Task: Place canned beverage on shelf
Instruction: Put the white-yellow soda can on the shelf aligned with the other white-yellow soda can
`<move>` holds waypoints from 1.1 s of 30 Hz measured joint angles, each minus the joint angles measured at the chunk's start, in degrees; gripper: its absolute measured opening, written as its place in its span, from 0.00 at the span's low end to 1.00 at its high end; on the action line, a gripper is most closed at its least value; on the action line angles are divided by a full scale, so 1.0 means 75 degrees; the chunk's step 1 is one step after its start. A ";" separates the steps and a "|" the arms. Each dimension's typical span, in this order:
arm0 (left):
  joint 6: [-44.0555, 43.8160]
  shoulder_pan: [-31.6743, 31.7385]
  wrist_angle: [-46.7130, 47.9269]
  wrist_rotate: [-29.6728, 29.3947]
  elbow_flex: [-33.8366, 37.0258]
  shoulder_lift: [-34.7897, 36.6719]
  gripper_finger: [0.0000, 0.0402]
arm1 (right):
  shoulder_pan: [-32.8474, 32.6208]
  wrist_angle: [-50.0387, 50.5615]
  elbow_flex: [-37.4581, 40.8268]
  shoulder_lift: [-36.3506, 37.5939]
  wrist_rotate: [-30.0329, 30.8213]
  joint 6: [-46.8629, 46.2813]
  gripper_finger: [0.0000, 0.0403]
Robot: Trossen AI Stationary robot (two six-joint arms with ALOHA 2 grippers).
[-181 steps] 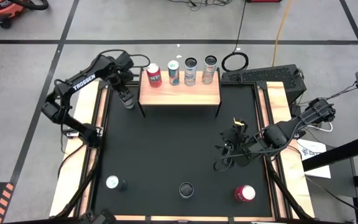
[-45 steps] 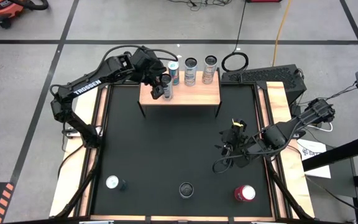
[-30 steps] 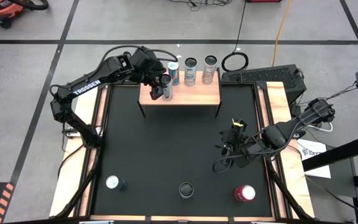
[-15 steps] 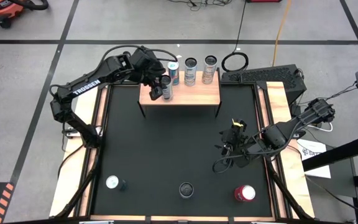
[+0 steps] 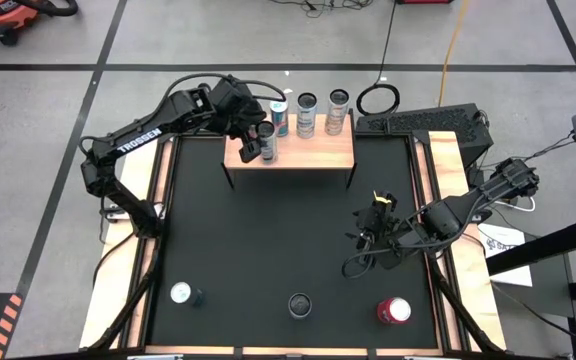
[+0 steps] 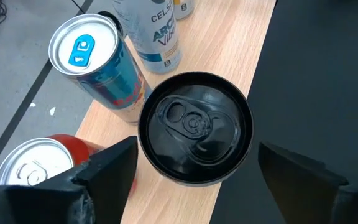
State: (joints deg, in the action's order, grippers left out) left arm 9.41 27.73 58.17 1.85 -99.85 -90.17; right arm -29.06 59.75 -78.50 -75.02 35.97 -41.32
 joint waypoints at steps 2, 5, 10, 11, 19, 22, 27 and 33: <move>-0.0001 0.0000 -0.0006 -0.0003 0.0000 0.0000 0.84 | 0.0000 0.0000 0.0000 0.0000 0.0000 0.0000 0.61; 0.0002 0.0000 -0.0051 -0.0013 0.0000 0.0000 0.84 | 0.0001 0.0000 0.0000 0.0000 0.0000 0.0000 0.61; 0.0025 0.0000 -0.0122 -0.0234 0.0000 0.0000 0.84 | 0.0000 0.0000 0.0000 0.0000 0.0000 0.0000 0.61; 0.0060 0.0000 -0.0120 -0.0268 0.0000 0.0000 0.84 | 0.0003 -0.0013 0.0000 0.0000 0.0000 0.0000 0.61; 0.0229 0.0000 -0.0119 -0.0315 0.0000 0.0000 0.84 | 0.0003 -0.0396 0.0003 0.0000 0.0000 0.0058 0.61; 0.0268 0.0000 -0.0118 -0.0318 0.0000 0.0000 0.84 | 0.0008 -0.0397 0.0003 0.0000 0.0000 0.0044 0.61; 0.0380 0.0000 -0.0105 -0.0335 0.0006 0.0208 0.84 | 0.0053 -0.0397 0.0003 0.0000 0.0001 0.0061 0.61; 0.0469 0.0000 -0.0131 -0.0566 0.0006 0.0763 0.84 | 0.0253 -0.0530 0.0003 0.0000 0.0023 0.0566 0.61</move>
State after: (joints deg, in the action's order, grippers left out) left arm 12.93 27.73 57.19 -2.40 -99.81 -84.45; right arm -27.16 55.78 -78.48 -75.02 36.14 -37.07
